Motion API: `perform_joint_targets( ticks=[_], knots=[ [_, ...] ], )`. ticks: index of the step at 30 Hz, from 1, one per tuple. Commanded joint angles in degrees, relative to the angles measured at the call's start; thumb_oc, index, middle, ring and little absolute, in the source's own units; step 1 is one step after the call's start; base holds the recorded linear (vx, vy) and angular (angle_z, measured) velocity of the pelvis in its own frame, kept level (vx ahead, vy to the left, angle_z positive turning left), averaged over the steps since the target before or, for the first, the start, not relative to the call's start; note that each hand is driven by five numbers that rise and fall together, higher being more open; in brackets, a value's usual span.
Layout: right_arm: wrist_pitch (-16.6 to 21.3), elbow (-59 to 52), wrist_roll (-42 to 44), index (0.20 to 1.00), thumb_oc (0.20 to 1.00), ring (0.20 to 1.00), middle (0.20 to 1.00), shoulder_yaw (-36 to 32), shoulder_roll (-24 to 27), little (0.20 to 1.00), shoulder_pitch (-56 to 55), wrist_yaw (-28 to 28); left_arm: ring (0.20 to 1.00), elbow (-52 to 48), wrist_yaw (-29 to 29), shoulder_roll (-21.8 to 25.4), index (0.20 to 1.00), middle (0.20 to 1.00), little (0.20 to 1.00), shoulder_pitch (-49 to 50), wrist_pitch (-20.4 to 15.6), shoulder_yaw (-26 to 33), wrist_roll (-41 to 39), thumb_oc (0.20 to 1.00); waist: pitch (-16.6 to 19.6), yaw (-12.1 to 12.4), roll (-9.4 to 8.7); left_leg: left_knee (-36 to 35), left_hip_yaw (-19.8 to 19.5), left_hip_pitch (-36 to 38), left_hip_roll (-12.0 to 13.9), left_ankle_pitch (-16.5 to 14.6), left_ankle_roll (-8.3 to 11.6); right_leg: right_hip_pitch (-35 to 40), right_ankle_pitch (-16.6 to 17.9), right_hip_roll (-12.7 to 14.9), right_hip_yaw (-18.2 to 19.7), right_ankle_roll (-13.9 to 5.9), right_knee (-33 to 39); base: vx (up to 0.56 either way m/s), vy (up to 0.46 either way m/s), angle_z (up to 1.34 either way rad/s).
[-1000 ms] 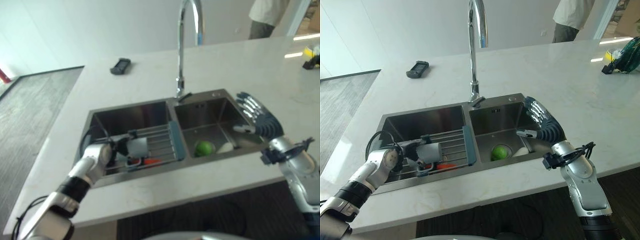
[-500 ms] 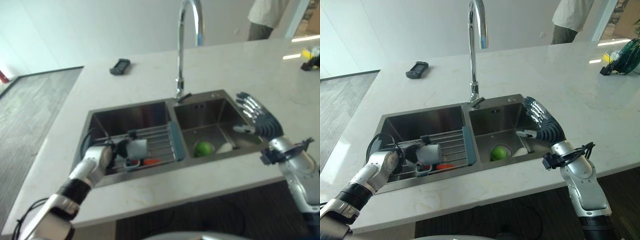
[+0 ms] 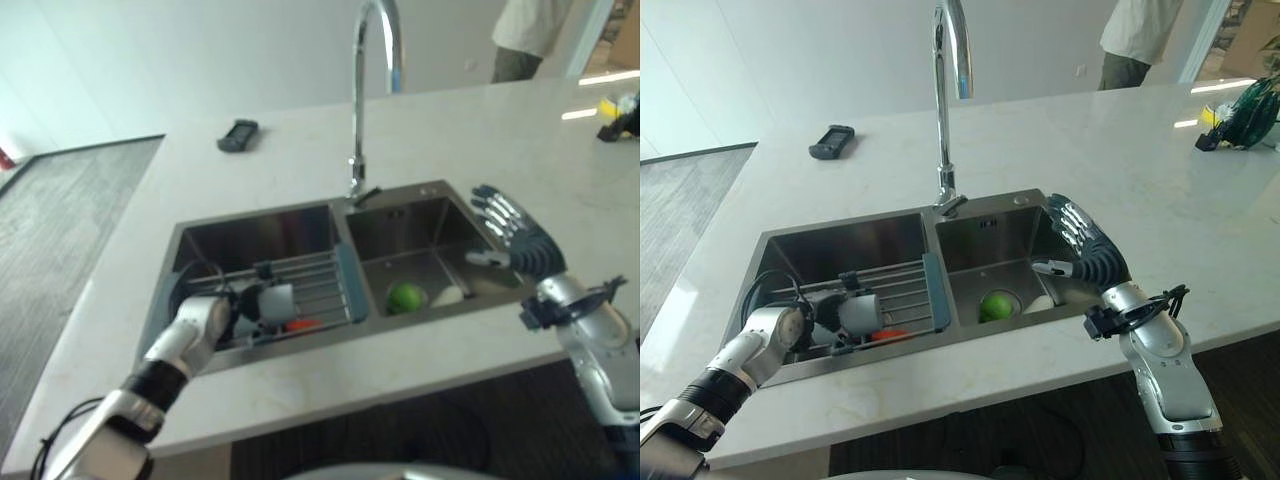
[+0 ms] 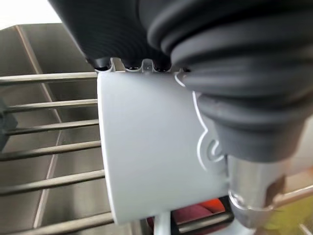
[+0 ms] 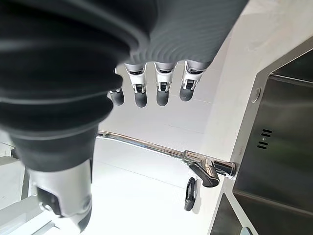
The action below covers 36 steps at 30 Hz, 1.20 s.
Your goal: Place the dishes in the dishwasher.
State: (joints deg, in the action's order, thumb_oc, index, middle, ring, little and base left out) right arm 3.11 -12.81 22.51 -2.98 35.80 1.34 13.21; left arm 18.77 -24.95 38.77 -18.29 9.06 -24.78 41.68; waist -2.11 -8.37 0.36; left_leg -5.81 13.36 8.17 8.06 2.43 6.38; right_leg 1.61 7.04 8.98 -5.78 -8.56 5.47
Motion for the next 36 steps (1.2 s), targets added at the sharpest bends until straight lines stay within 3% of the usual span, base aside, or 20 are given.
perform_joint_targets(
  ticks=[1,4,5,15,22,36],
  knots=[
    [3.6,-2.6,0.7,1.0,1.0,1.0,1.0,-2.7,0.2,1.0,2.9,0.0,1.0,4.4,-0.5,1.3,1.0,1.0,1.0,-3.5,-1.2,-0.6,3.1,1.0,-1.0,-1.0,0.29,0.8,2.4,0.4,0.1,-5.3,-1.16,4.7,-5.4,1.8,-4.4,-4.12,-0.5,0.0,0.0,0.0],
    [3.8,-2.5,0.6,1.0,1.0,1.0,1.0,-2.7,0.2,1.0,3.0,-0.1,1.0,4.5,-2.1,1.1,1.0,1.0,1.0,-3.1,-1.3,-1.4,5.0,1.0,-1.0,-1.0,0.31,0.8,2.4,0.3,0.0,-5.3,-1.22,4.7,-5.4,1.8,-4.4,-4.1,-0.5,0.0,0.0,0.0],
    [3.8,-2.6,0.5,1.0,1.0,1.0,1.0,-2.6,0.2,1.0,3.1,-0.1,0.2,5.0,-2.7,0.9,0.2,0.2,0.2,-2.9,-2.2,-1.9,6.5,0.2,-1.1,-1.1,0.27,0.8,2.4,0.4,0.1,-5.3,-1.22,4.7,-5.4,1.8,-4.4,-4.11,-0.5,0.0,0.0,0.0],
    [3.9,-2.6,0.7,1.0,1.0,1.0,1.0,-2.1,0.9,1.0,3.5,-0.4,0.2,4.7,-0.5,1.7,0.2,0.2,0.2,-2.2,-5.0,-3.6,8.0,0.2,-1.2,-0.8,0.19,0.8,2.1,0.3,-0.1,-5.5,-1.27,4.7,-5.4,1.8,-4.4,-4.11,-0.5,0.0,0.0,0.0],
    [4.7,-2.4,0.7,1.0,1.0,1.0,1.0,-2.4,0.7,1.0,2.7,-0.6,0.2,5.1,9.0,2.0,0.2,0.2,0.2,-0.5,-6.6,-2.1,8.8,0.2,-1.1,-0.2,-0.17,0.8,1.9,0.2,-0.1,-5.4,-1.17,4.8,-5.3,2.1,-5.1,-4.17,-0.5,0.0,0.0,0.0],
    [4.6,-2.0,-1.2,1.0,1.0,1.0,1.0,-2.1,-0.1,1.0,2.4,-2.2,0.2,-5.5,22.3,8.3,0.2,0.2,0.2,-0.4,-10.1,9.9,-3.4,0.2,-1.2,2.0,0.04,0.8,1.2,0.3,-0.1,-5.2,-0.78,5.7,-5.3,2.8,-6.7,-4.21,-0.5,0.0,0.002,0.01]
  ],
)
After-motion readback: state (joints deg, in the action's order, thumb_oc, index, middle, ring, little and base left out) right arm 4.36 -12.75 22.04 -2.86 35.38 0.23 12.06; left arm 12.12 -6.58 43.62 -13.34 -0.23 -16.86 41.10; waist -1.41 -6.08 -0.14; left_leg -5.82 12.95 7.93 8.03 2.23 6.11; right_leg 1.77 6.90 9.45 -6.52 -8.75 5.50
